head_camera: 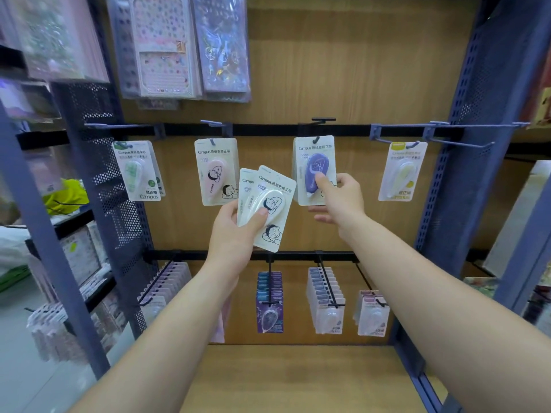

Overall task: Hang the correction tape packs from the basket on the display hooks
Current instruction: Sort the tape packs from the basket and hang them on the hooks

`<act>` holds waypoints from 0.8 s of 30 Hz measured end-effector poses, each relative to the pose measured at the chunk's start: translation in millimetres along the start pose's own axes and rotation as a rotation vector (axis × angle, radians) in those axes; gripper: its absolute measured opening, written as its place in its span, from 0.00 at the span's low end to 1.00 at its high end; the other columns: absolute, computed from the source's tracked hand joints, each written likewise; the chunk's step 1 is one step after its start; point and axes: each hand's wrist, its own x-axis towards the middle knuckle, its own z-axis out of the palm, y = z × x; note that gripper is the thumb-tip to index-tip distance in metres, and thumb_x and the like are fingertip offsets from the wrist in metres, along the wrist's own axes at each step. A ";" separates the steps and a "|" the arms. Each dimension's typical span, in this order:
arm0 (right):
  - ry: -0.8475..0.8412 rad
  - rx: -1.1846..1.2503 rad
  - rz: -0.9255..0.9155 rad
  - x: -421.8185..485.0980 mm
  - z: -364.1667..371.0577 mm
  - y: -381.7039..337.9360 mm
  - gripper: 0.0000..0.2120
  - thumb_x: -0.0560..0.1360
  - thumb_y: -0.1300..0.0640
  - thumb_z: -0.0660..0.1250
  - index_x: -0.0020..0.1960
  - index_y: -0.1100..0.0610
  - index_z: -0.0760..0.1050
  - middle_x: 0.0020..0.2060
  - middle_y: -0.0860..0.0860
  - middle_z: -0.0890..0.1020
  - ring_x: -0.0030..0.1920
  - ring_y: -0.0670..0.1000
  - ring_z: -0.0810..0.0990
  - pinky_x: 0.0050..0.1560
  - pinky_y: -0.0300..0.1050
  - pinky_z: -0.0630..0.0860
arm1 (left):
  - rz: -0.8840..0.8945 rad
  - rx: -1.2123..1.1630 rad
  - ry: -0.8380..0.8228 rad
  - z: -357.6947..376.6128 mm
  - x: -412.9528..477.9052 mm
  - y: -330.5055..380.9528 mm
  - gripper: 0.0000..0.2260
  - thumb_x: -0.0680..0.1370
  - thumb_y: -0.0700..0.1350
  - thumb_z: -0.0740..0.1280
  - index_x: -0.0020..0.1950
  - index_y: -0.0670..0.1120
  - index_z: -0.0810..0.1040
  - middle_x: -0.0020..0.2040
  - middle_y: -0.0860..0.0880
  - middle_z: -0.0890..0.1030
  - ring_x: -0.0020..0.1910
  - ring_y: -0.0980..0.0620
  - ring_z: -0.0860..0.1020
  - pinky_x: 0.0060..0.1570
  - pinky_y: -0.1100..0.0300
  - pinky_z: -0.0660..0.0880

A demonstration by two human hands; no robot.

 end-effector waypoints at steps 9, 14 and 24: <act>-0.102 -0.059 -0.106 -69.4 -15.8 44.9 0.13 0.79 0.45 0.69 0.60 0.50 0.76 0.53 0.41 0.80 0.53 0.39 0.78 0.53 0.39 0.74 | 0.005 -0.024 -0.023 8.5 -21.1 -10.4 0.22 0.76 0.43 0.76 0.68 0.46 0.75 0.58 0.51 0.85 0.54 0.54 0.85 0.48 0.61 0.82; -0.246 0.128 -0.009 -93.6 -24.5 58.4 0.14 0.79 0.52 0.72 0.61 0.56 0.75 0.50 0.53 0.87 0.47 0.50 0.87 0.44 0.46 0.84 | -0.034 -0.009 -0.042 24.9 -40.5 -26.6 0.25 0.72 0.44 0.79 0.66 0.45 0.75 0.57 0.49 0.85 0.54 0.50 0.85 0.50 0.54 0.83; -0.141 -0.016 0.224 -96.1 -159.6 174.1 0.10 0.80 0.59 0.70 0.60 0.51 0.78 0.51 0.48 0.87 0.53 0.52 0.86 0.56 0.62 0.82 | -0.268 0.154 -0.125 75.8 -103.0 -112.2 0.09 0.79 0.41 0.72 0.55 0.52 0.79 0.51 0.53 0.86 0.43 0.56 0.86 0.35 0.60 0.79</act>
